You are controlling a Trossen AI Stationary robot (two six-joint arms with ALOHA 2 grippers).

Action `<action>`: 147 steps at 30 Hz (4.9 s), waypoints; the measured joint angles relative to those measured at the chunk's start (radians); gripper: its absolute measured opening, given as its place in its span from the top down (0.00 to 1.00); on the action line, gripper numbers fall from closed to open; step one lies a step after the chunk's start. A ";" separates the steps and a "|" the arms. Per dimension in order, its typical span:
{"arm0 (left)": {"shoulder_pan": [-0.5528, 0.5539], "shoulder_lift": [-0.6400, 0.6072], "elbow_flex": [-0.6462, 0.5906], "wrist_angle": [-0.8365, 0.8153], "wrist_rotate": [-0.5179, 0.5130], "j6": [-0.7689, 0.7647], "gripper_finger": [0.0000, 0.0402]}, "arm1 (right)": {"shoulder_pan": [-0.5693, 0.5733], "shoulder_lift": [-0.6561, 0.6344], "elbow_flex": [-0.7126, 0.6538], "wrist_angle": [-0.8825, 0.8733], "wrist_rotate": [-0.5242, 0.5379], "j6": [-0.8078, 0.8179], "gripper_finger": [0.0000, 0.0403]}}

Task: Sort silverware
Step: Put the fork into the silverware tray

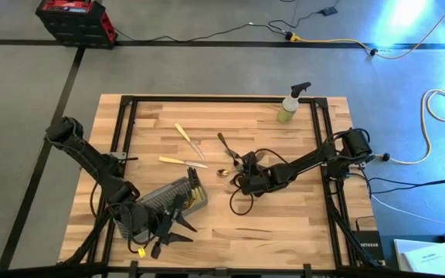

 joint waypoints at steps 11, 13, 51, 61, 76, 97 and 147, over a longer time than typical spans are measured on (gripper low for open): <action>0.000 0.000 0.000 -0.001 0.000 -0.001 0.71 | 0.077 -0.003 0.046 -0.027 0.017 0.006 0.61; 0.000 0.000 0.000 -0.002 0.000 -0.001 0.71 | 0.090 -0.003 0.048 -0.026 0.017 0.016 0.61; -0.002 0.000 0.001 -0.025 0.000 -0.006 0.71 | 0.163 -0.043 -0.016 0.028 0.103 0.288 0.69; -0.004 0.000 0.001 -0.025 0.000 -0.009 0.71 | 0.110 -0.038 -0.035 0.131 -0.023 0.257 0.76; -0.006 0.000 0.001 -0.032 0.000 -0.016 0.71 | 0.068 -0.038 -0.046 0.145 -0.029 0.245 0.76; -0.006 0.000 0.001 -0.026 -0.023 -0.010 0.71 | 0.067 0.048 -0.050 0.223 0.020 0.172 0.98; -0.309 0.043 0.293 -0.974 0.716 -1.587 0.71 | 0.158 -0.430 0.130 -0.090 -0.245 0.629 1.00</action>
